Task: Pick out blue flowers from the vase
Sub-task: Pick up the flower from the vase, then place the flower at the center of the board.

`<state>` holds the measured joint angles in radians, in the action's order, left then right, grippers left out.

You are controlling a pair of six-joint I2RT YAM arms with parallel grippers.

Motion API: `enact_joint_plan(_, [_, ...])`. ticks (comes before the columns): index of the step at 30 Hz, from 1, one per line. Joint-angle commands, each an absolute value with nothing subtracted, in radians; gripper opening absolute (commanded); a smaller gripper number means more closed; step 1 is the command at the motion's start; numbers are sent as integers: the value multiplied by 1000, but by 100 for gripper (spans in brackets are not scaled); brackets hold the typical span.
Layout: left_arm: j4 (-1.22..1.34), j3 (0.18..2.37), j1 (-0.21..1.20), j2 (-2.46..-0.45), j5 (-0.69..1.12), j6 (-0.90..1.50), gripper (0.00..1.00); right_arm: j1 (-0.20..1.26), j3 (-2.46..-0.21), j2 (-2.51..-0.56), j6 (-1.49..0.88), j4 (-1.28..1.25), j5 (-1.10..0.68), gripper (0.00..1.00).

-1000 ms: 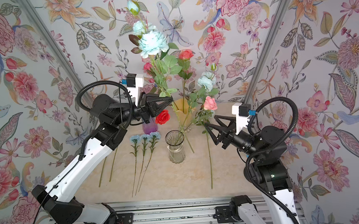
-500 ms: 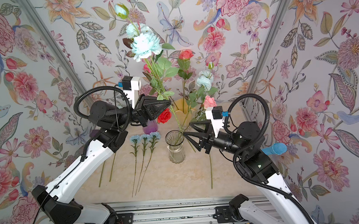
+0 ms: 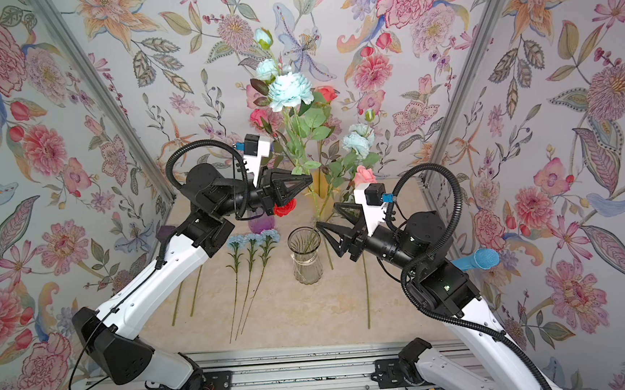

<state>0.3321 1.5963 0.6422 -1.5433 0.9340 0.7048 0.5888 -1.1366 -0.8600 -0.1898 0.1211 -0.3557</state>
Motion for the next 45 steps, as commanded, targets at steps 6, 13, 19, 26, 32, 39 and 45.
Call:
enact_joint_plan(6, [222, 1641, 655, -1602, 924, 600, 1, 588, -1122, -877, -150, 127, -205, 71])
enact_joint_plan(13, [67, 1703, 663, -1634, 884, 492, 2, 589, -1145, -922, -164, 129, -258, 68])
enact_joint_plan(19, [-31, 1728, 666, -1634, 847, 421, 2, 589, -1163, -951, -170, 143, -267, 68])
enact_joint_plan(26, [-54, 1749, 665, -1653, 861, 403, 2, 590, -1166, -965, -158, 150, -256, 63])
enact_joint_plan(32, [24, 1710, 667, -1626, 884, 448, 1, 588, -1133, -939, -154, 131, -176, 59])
enact_joint_plan(39, [128, 1667, 668, -1603, 951, 511, 1, 587, -1123, -967, -191, 63, -251, 51])
enact_joint_plan(45, [138, 1661, 671, -1595, 963, 516, 1, 588, -1118, -985, -205, 36, -265, 39])
